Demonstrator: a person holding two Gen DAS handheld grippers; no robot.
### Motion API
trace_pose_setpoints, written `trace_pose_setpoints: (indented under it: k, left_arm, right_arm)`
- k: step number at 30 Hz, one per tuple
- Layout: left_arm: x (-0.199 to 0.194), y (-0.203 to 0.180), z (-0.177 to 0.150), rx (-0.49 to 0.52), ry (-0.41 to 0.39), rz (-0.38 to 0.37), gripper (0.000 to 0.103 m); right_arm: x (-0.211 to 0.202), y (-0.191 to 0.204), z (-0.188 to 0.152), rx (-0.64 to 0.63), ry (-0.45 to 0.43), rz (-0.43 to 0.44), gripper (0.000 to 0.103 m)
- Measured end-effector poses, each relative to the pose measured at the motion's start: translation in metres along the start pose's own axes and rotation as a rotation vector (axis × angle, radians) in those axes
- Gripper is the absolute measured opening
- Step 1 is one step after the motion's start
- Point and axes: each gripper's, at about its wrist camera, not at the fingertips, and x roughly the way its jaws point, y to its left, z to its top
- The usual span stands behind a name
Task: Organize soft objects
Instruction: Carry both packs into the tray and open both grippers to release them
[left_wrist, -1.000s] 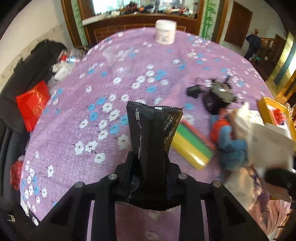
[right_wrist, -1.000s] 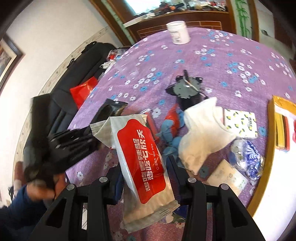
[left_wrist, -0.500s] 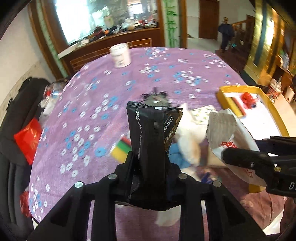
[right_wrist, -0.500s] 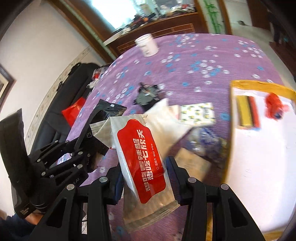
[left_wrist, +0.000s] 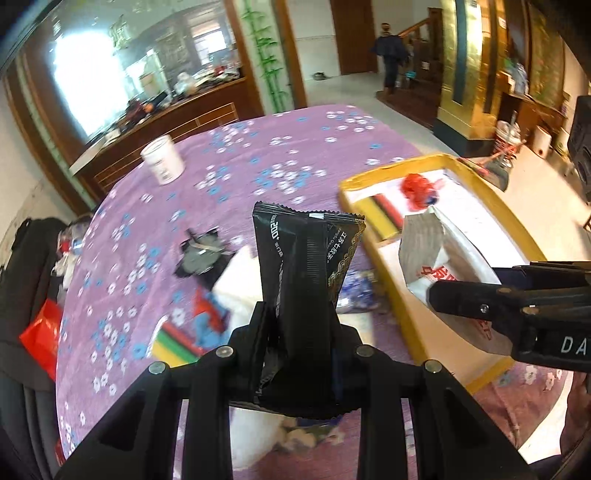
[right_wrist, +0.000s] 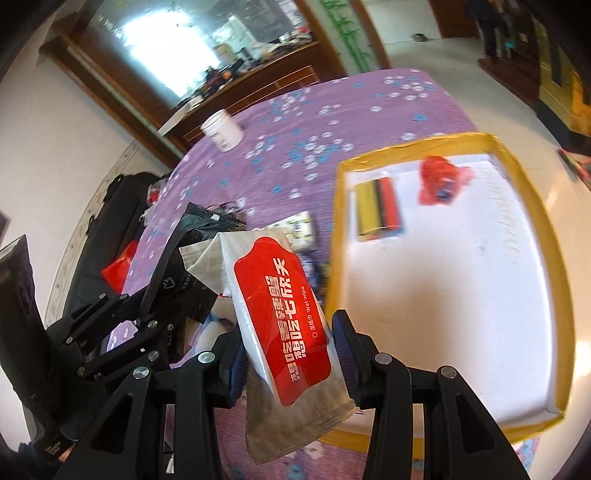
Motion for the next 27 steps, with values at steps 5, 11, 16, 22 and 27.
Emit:
trace_pose_setpoints:
  k: [5, 11, 16, 22, 27]
  left_arm:
    - [0.003, -0.029, 0.011, 0.047, -0.008, -0.020, 0.027]
    - [0.015, -0.063, 0.024, 0.104, -0.006, -0.028, 0.027]
    - [0.029, -0.085, 0.031, 0.140, 0.004, -0.024, 0.027]
    - [0.046, -0.100, 0.038, 0.160, 0.025, -0.014, 0.027]
    - [0.058, -0.105, 0.042, 0.166, 0.042, -0.007, 0.027]
  right_arm:
    - [-0.016, -0.022, -0.001, 0.048, -0.029, -0.030, 0.047]
    - [-0.023, -0.049, 0.001, 0.111, -0.034, -0.067, 0.047]
    - [-0.022, -0.067, 0.004, 0.147, -0.031, -0.096, 0.047]
    - [-0.014, -0.083, 0.011, 0.165, -0.018, -0.119, 0.047]
    - [-0.004, -0.093, 0.017, 0.161, -0.007, -0.149, 0.047]
